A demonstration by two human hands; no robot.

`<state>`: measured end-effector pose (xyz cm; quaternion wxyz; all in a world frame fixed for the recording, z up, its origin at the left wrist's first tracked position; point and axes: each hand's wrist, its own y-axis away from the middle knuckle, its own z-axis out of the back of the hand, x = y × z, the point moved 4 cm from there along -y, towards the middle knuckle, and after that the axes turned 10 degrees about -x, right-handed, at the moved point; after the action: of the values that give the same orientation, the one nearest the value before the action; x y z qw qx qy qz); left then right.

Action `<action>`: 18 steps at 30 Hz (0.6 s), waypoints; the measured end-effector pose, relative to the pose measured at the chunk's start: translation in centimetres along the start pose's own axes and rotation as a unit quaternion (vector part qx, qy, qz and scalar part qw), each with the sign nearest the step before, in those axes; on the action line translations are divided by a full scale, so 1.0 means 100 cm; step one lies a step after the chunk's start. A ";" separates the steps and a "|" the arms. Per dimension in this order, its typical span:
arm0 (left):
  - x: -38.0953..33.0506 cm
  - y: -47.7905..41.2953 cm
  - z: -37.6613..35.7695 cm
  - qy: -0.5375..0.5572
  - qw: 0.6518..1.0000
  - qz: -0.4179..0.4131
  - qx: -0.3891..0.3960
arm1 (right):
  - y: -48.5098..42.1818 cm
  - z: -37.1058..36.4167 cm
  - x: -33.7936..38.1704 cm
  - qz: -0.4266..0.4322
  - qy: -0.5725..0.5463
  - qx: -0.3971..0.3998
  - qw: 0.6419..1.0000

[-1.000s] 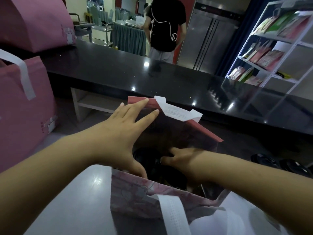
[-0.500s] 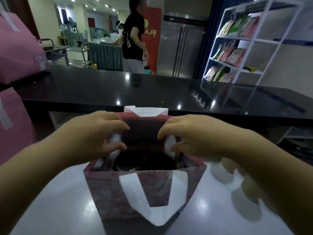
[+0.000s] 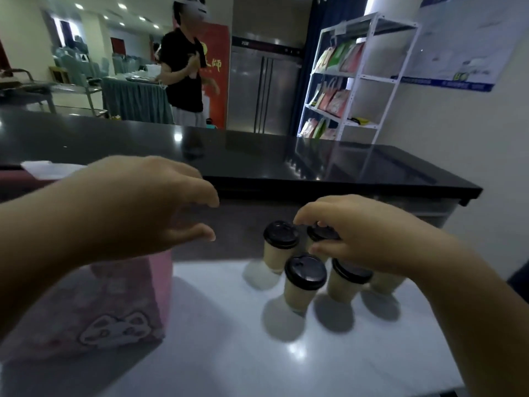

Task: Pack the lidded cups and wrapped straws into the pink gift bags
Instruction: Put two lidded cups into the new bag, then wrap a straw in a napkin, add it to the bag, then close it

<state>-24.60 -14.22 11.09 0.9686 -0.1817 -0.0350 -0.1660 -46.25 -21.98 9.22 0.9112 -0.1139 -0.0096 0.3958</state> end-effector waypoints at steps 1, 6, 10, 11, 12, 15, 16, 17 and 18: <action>-0.016 -0.009 -0.004 0.006 1.000 0.001 -0.023 | 0.015 -0.006 -0.016 -0.016 0.001 0.015 1.000; -0.108 -0.049 -0.058 0.028 0.996 -0.067 -0.045 | 0.085 -0.035 -0.090 -0.085 -0.007 0.064 0.994; -0.163 -0.085 -0.103 0.066 0.994 -0.081 -0.022 | 0.132 -0.061 -0.145 -0.141 -0.006 0.084 0.986; -0.176 -0.095 -0.115 0.072 0.994 -0.086 -0.015 | 0.143 -0.067 -0.158 -0.157 -0.007 0.088 0.984; -0.188 -0.104 -0.125 0.078 0.993 -0.086 -0.006 | 0.152 -0.074 -0.172 -0.174 -0.010 0.090 0.981; -0.224 -0.134 -0.157 0.098 0.990 -0.101 0.006 | 0.174 -0.093 -0.212 -0.225 -0.017 0.088 0.970; -0.236 -0.144 -0.167 0.097 0.989 -0.109 0.013 | 0.180 -0.100 -0.226 -0.240 -0.017 0.088 0.967; -0.247 -0.156 -0.176 0.098 0.989 -0.114 0.019 | 0.186 -0.107 -0.240 -0.254 -0.019 0.091 0.963; -0.258 -0.168 -0.185 0.096 0.988 -0.121 0.023 | 0.191 -0.114 -0.253 -0.266 -0.023 0.095 0.959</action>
<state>-54.37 -27.76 -3.67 0.9440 -0.1371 0.0325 -0.2982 -76.15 -29.92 -4.18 0.9898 -0.0108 -0.0232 0.1404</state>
